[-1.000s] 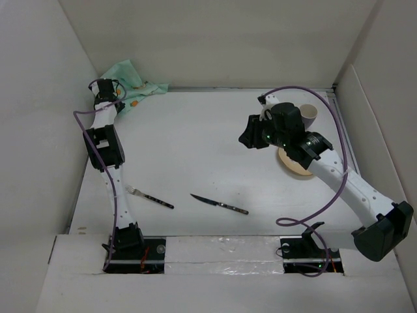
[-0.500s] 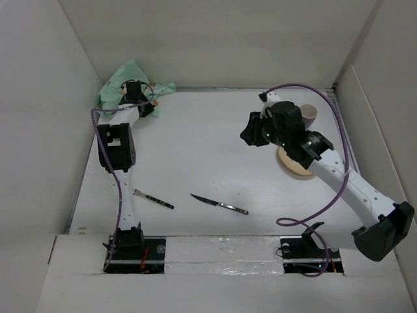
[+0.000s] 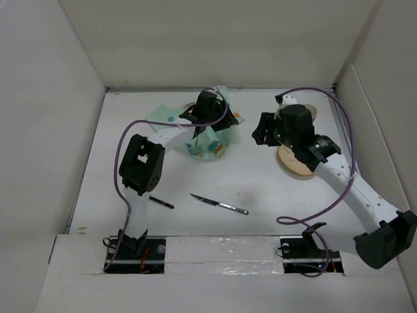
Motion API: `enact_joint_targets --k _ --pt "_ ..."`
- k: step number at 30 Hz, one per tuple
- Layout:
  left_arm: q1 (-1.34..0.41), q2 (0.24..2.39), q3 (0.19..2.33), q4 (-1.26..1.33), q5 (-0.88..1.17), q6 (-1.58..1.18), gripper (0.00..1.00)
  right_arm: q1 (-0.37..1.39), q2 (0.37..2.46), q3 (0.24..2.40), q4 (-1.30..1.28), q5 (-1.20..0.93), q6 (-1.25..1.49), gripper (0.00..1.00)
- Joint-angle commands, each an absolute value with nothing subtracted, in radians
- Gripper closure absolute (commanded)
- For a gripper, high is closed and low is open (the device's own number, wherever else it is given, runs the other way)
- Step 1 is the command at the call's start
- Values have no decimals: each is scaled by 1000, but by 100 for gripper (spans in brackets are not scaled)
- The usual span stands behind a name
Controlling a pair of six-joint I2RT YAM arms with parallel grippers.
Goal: Set the dinner table for one person
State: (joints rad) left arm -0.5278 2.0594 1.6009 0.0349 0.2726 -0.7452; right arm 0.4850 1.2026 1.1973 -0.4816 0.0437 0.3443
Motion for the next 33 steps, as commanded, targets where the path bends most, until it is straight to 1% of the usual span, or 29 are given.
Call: enact_joint_targets --k 1,2,3,4,5,8,9,10,11,12,13,15,17,18,19,20,21,22,24,28,33 --pt "-529 1962 1571 3 256 -716 55 460 1204 1149 -445 104 386 42" --pt "-529 1915 1531 -20 229 -701 50 460 1207 1138 -437 106 400 51" --pt "-529 1890 1520 -34 201 -681 49 448 1216 1111 -428 106 413 82" --pt "-529 1861 1510 -70 172 -632 50 433 1223 1095 -399 94 429 92" --pt "-529 1809 1485 -83 108 -612 52 433 1235 1082 -382 94 437 100" --pt "-529 1734 1431 -109 11 -536 61 390 1307 1052 -322 80 466 100" --pt "-529 1730 1431 -124 11 -517 62 390 1365 1057 -313 78 475 100" --pt "-538 1729 1434 -152 -38 -496 62 365 1397 1083 -299 74 492 100" --pt "-538 1741 1445 -169 -81 -453 61 365 1431 1100 -301 66 502 99" --pt "-538 1752 1451 -184 -98 -428 60 354 1465 1118 -298 58 508 85" --pt "-538 1781 1463 -214 -106 -401 58 354 1533 1155 -285 55 520 78" --pt "-548 1818 1502 -259 -135 -321 57 336 1594 1193 -281 37 538 65" --pt "-548 1864 1528 -307 -132 -231 55 327 1653 1227 -270 8 560 59" --pt "-557 1874 1528 -313 -130 -198 55 327 1663 1227 -261 8 569 54" --pt "-574 1891 1528 -313 -132 -161 54 327 1669 1227 -243 8 583 51" --pt "-587 1897 1526 -313 -155 -128 53 327 1678 1220 -233 8 592 49" --pt "-624 1911 1526 -304 -213 -48 51 327 1687 1212 -207 -32 613 43" --pt "-624 1911 1526 -304 -213 -48 51 327 1687 1212 -207 -32 614 43" --pt "-633 1925 1534 -298 -216 -6 49 318 1713 1219 -206 -26 626 39" --pt "-643 1970 1565 -308 -234 44 39 282 1787 1270 -242 27 675 36" --pt "-664 1999 1594 -313 -284 81 38 259 1887 1394 -334 101 698 36"
